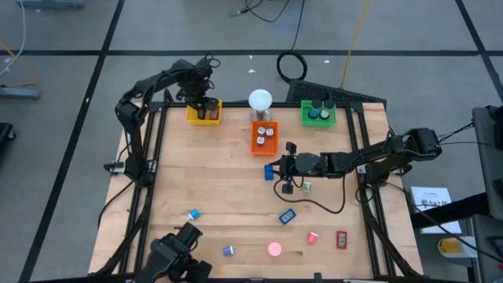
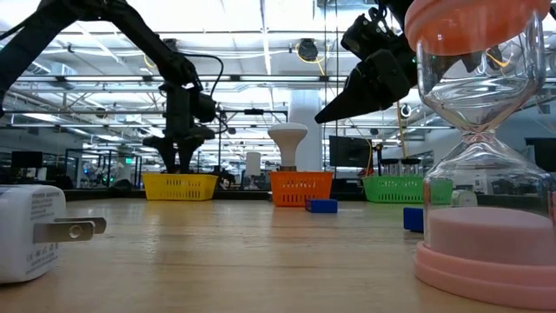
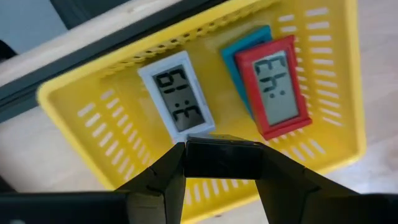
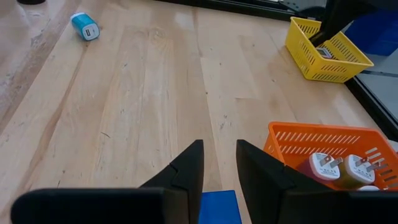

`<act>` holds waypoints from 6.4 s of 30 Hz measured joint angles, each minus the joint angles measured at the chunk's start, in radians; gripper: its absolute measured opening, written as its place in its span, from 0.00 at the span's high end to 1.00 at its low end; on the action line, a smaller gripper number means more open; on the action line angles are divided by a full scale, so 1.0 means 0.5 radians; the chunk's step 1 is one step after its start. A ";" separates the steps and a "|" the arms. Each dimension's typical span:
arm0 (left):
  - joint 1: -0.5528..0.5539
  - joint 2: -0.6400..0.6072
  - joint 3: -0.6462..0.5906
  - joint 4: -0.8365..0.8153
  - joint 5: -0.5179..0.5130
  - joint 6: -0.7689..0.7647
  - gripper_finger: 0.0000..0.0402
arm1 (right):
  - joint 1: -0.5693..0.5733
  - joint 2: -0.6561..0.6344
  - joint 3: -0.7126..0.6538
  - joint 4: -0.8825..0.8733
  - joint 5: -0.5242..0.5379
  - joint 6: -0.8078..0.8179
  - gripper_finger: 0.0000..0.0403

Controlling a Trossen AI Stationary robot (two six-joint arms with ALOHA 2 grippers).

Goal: Pick & Place Office items
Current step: Put the black digital clock into the yellow bin, then put the pink charger adapter into the orange bin

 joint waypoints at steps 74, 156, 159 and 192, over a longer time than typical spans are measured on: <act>-0.634 -0.071 -0.215 0.341 -0.333 0.611 0.96 | 0.000 0.000 0.000 -0.001 0.000 -0.053 0.79; -1.470 -1.444 -2.390 3.616 0.015 0.490 0.90 | 0.584 0.045 0.646 -2.436 0.106 3.084 0.24; -1.470 -1.444 -2.390 3.646 0.016 0.473 0.90 | 0.689 0.084 0.644 -2.360 -0.006 3.211 0.25; -1.523 -1.444 -2.390 3.638 0.015 0.370 0.90 | 1.453 0.714 0.809 -1.913 -0.315 4.355 0.34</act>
